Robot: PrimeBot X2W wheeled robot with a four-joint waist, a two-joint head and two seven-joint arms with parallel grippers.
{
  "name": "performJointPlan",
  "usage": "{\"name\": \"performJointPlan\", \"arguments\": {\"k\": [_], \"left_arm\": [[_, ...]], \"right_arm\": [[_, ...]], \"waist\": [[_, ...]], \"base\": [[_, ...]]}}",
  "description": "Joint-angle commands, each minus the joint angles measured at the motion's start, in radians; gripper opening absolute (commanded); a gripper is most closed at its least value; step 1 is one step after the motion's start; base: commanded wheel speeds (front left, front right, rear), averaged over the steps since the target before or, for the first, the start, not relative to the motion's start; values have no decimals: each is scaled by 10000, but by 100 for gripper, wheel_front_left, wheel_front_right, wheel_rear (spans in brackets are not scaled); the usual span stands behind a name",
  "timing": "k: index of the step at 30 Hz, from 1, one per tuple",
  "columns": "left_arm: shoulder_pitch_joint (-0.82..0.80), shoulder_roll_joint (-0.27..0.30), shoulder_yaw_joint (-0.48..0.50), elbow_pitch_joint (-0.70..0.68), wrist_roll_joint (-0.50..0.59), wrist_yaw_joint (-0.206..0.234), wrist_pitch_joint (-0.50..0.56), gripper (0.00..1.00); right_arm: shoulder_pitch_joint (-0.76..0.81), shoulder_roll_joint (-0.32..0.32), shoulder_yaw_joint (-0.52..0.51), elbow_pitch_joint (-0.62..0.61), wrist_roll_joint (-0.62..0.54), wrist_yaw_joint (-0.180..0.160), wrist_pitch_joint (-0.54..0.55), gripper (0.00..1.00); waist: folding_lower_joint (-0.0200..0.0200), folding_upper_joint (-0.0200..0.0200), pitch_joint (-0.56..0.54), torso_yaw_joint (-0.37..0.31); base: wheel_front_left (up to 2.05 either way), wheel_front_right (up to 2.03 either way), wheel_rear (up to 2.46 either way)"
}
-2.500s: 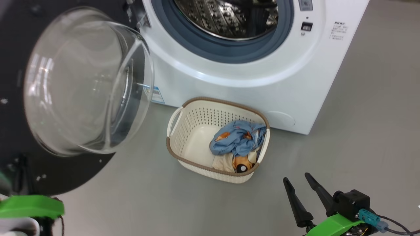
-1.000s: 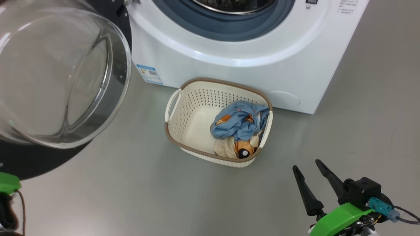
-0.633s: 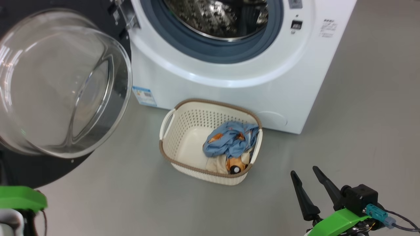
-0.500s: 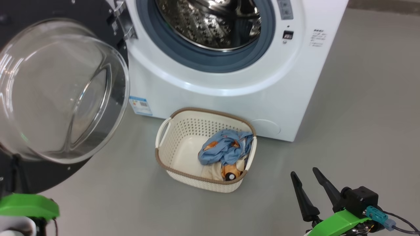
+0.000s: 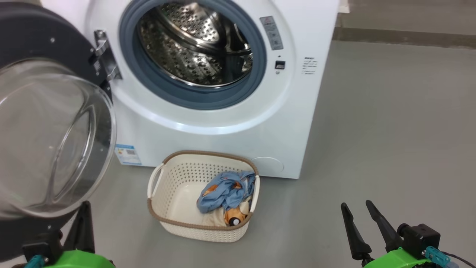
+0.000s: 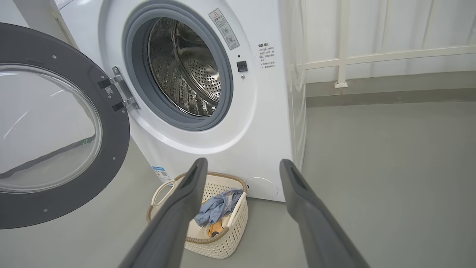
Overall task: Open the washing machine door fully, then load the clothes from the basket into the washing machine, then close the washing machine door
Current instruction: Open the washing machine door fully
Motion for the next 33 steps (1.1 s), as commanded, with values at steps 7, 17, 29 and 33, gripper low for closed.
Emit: {"name": "performJointPlan", "arguments": {"k": [7,17,29,33], "left_arm": [[150,26,-164,-539,-152,-24,-65,0],[612,-131,-463,-992,-520,168,-65,0],[1090,-173,-912,-1716,-922,71,-65,100],[1149,-176,-974,-1809,-898,52,-65,100]], "right_arm": [[-160,2,278,-205,192,16,-180,100],[-175,4,415,-269,189,16,-311,100],[-209,4,391,-204,151,16,-375,100],[-240,4,404,-151,151,16,-389,100]], "waist": [[0,0,-310,-798],[0,0,-372,-1516],[0,0,-418,-1876],[0,0,-428,-1931]], "base": [[0,0,0],[0,0,0],[0,0,0],[0,0,0]]}}
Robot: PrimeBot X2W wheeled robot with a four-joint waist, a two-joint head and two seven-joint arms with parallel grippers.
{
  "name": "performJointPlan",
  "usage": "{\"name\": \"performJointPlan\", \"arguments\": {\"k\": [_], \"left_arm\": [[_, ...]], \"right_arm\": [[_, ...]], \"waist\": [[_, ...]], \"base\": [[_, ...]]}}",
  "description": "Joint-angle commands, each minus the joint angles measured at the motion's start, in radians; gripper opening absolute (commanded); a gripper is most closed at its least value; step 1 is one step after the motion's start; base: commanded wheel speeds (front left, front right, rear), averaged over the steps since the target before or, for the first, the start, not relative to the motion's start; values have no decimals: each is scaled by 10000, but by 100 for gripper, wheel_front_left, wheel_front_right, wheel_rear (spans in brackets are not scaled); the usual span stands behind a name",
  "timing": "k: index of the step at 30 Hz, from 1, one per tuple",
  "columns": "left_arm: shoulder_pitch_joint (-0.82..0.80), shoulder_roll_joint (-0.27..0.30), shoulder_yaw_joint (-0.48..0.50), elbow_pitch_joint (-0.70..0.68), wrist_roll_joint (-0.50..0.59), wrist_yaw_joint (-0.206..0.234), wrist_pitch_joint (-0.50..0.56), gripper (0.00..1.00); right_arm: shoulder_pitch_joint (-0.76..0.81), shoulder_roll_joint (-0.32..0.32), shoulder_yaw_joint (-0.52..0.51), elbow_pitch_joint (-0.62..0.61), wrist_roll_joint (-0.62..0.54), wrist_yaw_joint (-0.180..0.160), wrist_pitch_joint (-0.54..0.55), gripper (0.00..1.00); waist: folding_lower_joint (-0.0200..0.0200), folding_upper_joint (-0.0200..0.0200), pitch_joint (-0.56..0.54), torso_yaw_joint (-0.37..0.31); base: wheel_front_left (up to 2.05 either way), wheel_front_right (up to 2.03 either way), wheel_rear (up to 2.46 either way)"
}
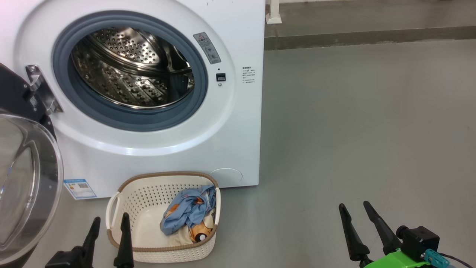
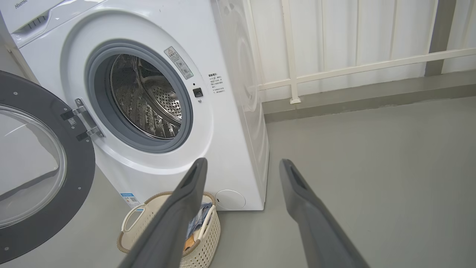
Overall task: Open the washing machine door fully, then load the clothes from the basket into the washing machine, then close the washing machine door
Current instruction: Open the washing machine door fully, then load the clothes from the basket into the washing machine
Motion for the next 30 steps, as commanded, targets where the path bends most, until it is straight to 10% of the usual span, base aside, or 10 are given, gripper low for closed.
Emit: {"name": "performJointPlan", "arguments": {"k": [1,30], "left_arm": [[-145,111,264,-328,-1,-36,-65,100],[-87,109,222,-361,44,43,-65,100]], "right_arm": [[-283,-13,249,-205,-39,16,-123,100],[-336,-13,338,-36,-7,16,-184,100]], "waist": [[0,0,-6,-20],[0,0,-60,56]], "base": [[0,0,0],[0,0,0]]}}
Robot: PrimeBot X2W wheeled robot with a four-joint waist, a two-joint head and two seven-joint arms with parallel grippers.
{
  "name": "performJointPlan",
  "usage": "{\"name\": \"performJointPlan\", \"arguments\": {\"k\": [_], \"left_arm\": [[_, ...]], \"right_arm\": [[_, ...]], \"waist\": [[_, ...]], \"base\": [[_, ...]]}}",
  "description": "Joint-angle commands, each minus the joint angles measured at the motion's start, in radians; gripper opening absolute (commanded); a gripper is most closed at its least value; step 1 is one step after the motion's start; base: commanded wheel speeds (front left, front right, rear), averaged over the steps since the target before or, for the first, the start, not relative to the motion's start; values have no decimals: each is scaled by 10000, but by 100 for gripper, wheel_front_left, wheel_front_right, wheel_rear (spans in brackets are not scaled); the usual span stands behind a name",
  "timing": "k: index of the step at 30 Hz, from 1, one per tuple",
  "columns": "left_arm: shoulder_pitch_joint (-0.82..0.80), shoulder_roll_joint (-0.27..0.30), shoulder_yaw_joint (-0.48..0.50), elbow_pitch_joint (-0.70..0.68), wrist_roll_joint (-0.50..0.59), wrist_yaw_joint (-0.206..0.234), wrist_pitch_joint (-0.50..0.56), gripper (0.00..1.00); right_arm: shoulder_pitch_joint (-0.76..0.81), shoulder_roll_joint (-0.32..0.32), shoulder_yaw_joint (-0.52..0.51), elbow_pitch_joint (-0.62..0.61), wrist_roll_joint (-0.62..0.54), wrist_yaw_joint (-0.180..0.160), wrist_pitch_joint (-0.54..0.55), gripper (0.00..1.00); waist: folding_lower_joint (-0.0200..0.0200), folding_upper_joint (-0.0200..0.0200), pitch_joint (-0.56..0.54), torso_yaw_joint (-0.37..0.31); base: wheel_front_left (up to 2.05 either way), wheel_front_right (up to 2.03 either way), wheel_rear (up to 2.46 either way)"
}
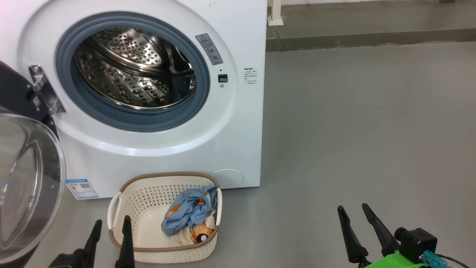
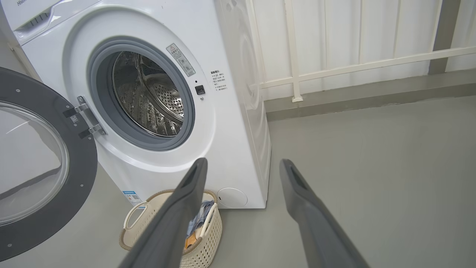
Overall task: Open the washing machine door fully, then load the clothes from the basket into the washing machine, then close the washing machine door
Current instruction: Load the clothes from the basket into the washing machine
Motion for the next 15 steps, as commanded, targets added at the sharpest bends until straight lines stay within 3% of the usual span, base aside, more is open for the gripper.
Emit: {"name": "performJointPlan", "arguments": {"k": [1,15], "left_arm": [[-236,111,287,-274,40,55,-65,100],[-303,110,216,-194,170,217,-65,100]], "right_arm": [[-336,-13,276,-208,-8,16,-105,100],[-383,-12,288,-123,-9,16,-115,100]], "waist": [[0,0,4,6],[0,0,24,31]], "base": [[0,0,0],[0,0,0]]}}
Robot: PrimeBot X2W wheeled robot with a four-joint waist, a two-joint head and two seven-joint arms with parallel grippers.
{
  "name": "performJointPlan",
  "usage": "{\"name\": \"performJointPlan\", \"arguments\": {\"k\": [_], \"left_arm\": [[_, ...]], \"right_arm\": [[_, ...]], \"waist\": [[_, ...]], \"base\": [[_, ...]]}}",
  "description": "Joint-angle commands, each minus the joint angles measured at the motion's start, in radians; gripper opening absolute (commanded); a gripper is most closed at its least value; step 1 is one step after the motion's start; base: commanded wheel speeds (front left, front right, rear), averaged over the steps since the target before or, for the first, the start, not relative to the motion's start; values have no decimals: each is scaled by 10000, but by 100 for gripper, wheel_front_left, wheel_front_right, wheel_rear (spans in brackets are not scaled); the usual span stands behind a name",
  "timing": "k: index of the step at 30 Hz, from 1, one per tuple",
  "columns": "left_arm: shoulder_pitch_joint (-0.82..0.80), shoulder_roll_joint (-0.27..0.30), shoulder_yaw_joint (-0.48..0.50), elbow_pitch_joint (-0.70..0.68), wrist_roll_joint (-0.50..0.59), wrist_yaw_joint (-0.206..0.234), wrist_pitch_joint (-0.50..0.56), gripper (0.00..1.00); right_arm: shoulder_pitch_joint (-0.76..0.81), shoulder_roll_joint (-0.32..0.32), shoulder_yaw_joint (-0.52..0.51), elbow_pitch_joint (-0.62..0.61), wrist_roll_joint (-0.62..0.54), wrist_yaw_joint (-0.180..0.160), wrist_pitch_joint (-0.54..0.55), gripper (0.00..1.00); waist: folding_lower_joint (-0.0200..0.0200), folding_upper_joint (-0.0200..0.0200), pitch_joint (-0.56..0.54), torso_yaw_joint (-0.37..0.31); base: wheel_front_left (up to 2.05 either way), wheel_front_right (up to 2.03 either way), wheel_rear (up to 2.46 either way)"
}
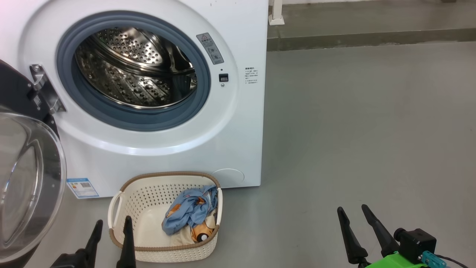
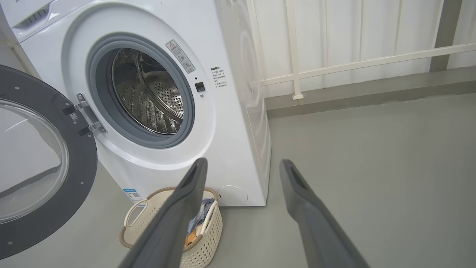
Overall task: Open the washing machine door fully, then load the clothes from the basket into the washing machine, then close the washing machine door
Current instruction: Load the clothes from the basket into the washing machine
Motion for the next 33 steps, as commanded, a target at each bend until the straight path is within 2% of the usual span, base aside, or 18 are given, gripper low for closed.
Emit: {"name": "performJointPlan", "arguments": {"k": [1,21,30,33], "left_arm": [[-307,109,288,-197,85,48,-65,100],[-326,108,120,-101,-208,-70,-65,100],[-341,108,299,-151,-342,-127,-65,100],[-378,108,375,-282,-52,-52,-65,100]], "right_arm": [[-381,-12,278,-212,-10,16,-114,100],[-365,-12,323,-210,8,16,-143,100],[-388,-12,385,-146,76,16,-171,100],[-392,-12,384,-119,86,16,-181,100]], "waist": [[0,-1,4,3],[0,-1,151,175],[0,-1,165,165],[0,-1,166,159]], "base": [[0,0,0],[4,-7,3],[105,-133,28],[186,-219,33]]}}
